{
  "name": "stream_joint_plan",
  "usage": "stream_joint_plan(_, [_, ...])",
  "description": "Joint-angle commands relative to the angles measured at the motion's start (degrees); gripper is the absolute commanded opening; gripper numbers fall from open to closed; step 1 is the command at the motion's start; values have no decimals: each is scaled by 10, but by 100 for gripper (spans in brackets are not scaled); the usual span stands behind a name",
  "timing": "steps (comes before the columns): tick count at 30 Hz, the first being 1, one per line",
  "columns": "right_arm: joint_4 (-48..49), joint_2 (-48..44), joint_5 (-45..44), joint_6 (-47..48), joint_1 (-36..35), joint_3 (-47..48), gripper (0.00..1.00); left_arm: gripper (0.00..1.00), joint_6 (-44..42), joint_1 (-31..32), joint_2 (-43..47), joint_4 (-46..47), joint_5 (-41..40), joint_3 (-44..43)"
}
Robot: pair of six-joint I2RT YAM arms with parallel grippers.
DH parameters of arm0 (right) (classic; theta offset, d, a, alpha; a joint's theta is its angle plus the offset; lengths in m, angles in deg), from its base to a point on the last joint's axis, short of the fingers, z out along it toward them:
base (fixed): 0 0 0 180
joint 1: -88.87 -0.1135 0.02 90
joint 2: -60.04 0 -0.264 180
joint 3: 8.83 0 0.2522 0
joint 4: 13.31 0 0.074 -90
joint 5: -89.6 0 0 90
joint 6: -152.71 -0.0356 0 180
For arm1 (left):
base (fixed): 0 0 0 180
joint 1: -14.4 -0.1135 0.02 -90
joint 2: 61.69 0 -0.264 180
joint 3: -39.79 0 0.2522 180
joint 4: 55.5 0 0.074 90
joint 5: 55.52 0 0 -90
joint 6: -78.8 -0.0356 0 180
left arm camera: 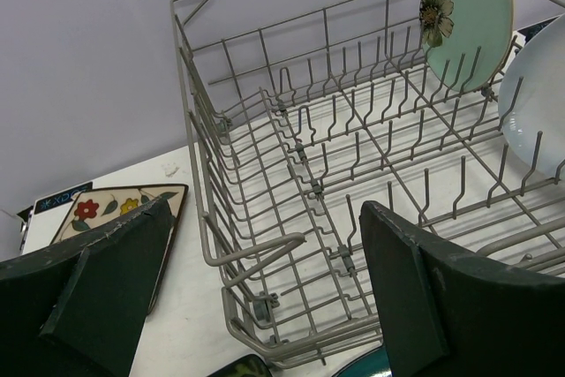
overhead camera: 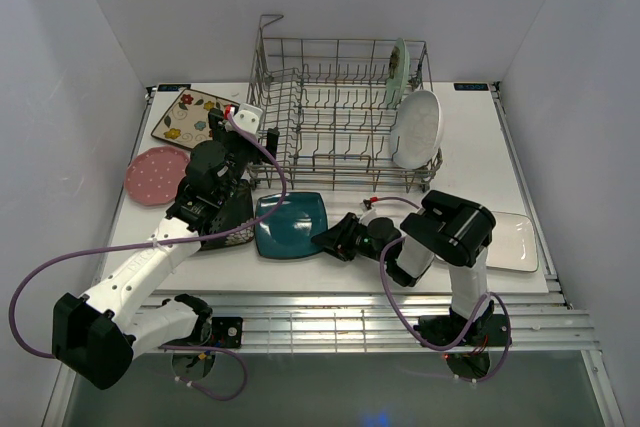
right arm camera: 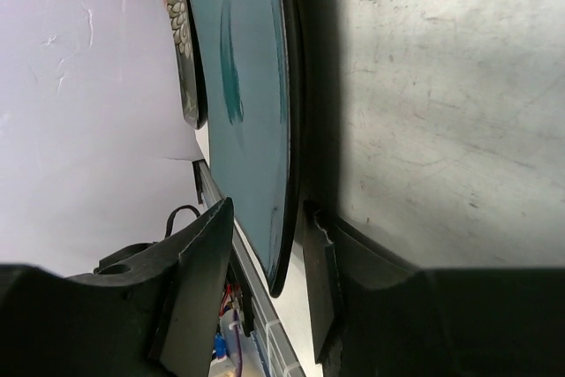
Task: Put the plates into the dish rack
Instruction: Pick up the plate at the center of the board.
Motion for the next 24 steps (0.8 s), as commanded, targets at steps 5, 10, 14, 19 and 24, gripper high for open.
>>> stream_joint_plan(5, [68,19,-18,3,-5,7,41,98,0,1,9,10,-4,7])
stream_joint_plan(10, [66,13,-21,2,-6,4,30,98,0,1,8,11,-8,7])
stream_joint_plan(14, [64,1,-28,2,-9,-7,8,98,-1,1,9,11,-6,8])
stream_joint_plan(19, [54,-35,-56,6,-19,-26,8,98,0,0,11,11,-4,8])
stream_joint_plan(24, [32,-76,-83,20,-32,-44,8,98,0,0,12,11,-3,8])
